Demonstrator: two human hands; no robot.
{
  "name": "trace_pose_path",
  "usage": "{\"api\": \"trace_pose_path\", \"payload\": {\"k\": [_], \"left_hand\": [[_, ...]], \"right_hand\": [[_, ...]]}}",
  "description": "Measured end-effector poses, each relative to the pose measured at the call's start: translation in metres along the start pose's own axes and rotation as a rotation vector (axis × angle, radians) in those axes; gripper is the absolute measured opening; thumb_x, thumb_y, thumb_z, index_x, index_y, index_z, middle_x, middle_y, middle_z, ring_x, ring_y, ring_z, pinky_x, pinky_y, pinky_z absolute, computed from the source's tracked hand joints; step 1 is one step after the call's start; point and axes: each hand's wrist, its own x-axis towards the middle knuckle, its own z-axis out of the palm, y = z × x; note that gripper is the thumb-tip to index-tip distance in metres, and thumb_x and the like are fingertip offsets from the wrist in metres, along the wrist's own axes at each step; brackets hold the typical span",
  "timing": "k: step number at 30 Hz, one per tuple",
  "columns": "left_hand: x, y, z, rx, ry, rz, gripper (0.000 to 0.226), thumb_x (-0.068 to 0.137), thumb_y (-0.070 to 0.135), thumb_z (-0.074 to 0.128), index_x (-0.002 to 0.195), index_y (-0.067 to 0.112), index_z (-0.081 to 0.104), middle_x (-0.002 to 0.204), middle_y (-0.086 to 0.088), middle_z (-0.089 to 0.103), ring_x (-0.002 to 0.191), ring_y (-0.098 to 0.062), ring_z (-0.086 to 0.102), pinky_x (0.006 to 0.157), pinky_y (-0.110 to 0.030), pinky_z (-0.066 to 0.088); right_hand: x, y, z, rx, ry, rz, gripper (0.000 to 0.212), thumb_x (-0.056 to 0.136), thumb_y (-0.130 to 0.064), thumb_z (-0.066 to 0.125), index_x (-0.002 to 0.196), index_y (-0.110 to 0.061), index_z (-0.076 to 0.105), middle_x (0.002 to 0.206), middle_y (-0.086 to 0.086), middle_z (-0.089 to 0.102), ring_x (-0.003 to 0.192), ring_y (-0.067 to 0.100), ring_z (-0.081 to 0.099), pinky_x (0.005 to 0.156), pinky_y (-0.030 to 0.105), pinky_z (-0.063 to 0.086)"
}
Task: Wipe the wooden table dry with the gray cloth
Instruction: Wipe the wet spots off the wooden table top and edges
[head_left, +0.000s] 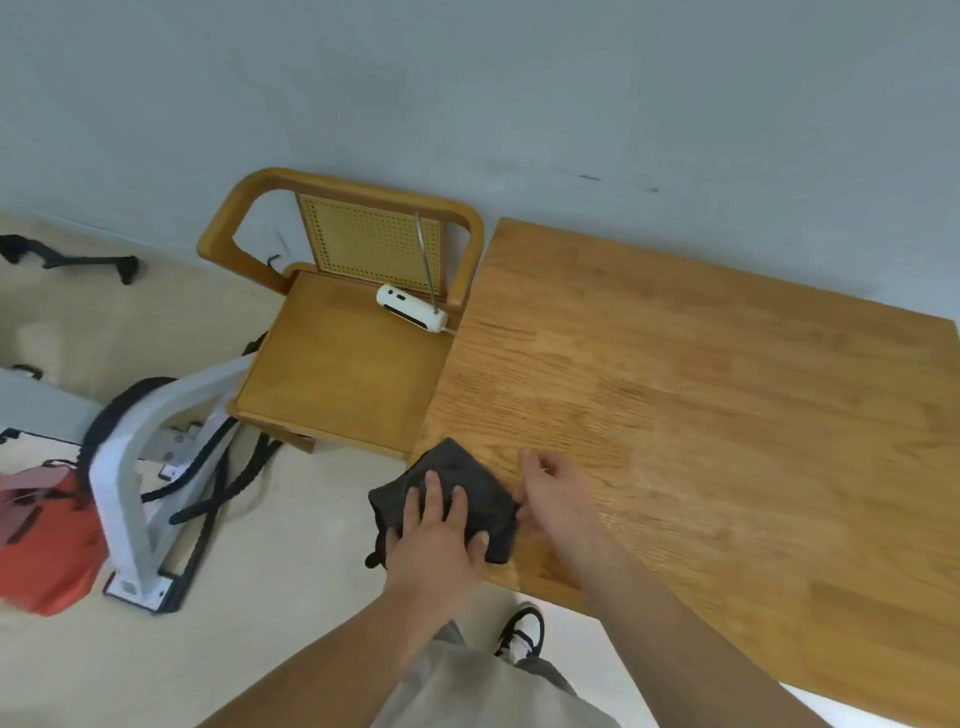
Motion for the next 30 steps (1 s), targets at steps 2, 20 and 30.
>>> {"api": "trace_pose_path", "payload": {"k": [2,20,30], "left_hand": [[0.004,0.002,0.006,-0.056,0.014,-0.023,0.076,0.103,0.062,0.030,0.164,0.026,0.003,0.172,-0.008,-0.017,0.158,-0.033,-0.009,0.123,-0.061,0.022],[0.001,-0.051,0.046,-0.383,0.290,-0.136,0.055,0.105,0.042,0.047,0.158,0.039,0.031,0.167,-0.009,0.017,0.147,-0.029,0.026,0.115,-0.041,0.041],[0.065,-0.082,0.004,-0.529,0.165,0.003,0.060,0.105,0.027,0.047,0.157,0.049,0.027,0.149,0.009,0.048,0.122,-0.019,0.056,0.100,-0.038,0.053]], "right_hand": [[0.002,0.005,-0.013,-0.125,0.049,-0.037,0.026,0.104,-0.043,0.049,0.088,-0.028,0.064,0.087,0.010,0.076,0.079,0.029,0.072,0.079,0.053,0.063],[-0.004,-0.004,0.005,-0.341,-0.219,-0.053,0.021,0.103,-0.034,0.057,0.099,-0.020,0.072,0.093,0.011,0.077,0.084,0.026,0.072,0.085,0.045,0.060],[0.064,-0.052,0.028,-0.719,-0.152,-0.176,0.048,0.097,-0.037,0.065,0.140,-0.019,0.058,0.121,-0.001,0.063,0.102,0.017,0.060,0.083,0.024,0.044]]}}
